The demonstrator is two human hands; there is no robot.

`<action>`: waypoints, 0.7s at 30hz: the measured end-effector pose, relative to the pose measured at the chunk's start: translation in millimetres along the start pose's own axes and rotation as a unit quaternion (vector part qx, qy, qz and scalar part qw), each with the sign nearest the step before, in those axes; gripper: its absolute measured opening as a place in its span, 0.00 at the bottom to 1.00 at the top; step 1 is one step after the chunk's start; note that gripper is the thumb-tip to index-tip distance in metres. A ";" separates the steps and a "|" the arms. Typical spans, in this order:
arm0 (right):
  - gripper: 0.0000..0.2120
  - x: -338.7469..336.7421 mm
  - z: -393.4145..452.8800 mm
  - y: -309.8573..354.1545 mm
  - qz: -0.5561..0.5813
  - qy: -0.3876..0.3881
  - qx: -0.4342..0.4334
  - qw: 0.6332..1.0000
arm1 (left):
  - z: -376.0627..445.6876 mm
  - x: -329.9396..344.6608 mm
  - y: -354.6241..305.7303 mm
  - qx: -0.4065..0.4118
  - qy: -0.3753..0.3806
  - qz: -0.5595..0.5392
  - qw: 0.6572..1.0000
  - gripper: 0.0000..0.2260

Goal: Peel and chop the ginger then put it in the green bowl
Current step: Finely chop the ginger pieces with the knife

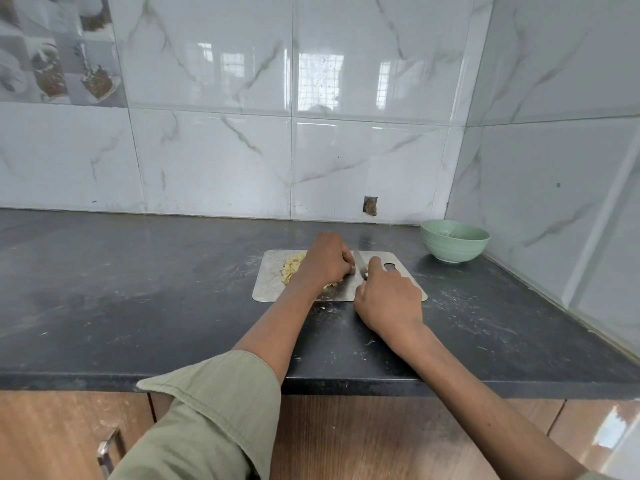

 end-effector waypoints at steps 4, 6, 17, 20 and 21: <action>0.12 -2.7 -2.1 -1.1 0.019 -0.001 -0.010 1.000 | 2.0 -4.3 3.1 -0.005 0.000 -0.010 1.000 0.05; 0.11 -4.2 -2.6 -1.8 0.031 -0.003 -0.013 0.999 | 2.5 -4.3 3.5 -0.001 0.008 -0.006 1.000 0.06; 0.10 -5.1 -4.5 0.2 0.047 0.000 -0.018 0.999 | 2.6 0.4 4.7 -0.003 0.007 0.010 1.000 0.05; 0.10 -5.1 -4.8 0.7 0.045 -0.003 -0.019 0.999 | 3.1 1.3 6.4 -0.011 0.003 0.017 1.000 0.06; 0.10 -4.9 -4.9 1.0 0.044 -0.003 -0.020 0.999 | 3.3 1.9 7.2 -0.014 0.003 0.022 1.000 0.06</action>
Point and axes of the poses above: each hand's wrist, its own z-axis towards the middle knuckle, its own x-axis out of the palm, y = z × x, the point moved 9 cm from there along z, towards the middle knuckle, and after that the axes turned 11 degrees about x, right-handed, at the moved point
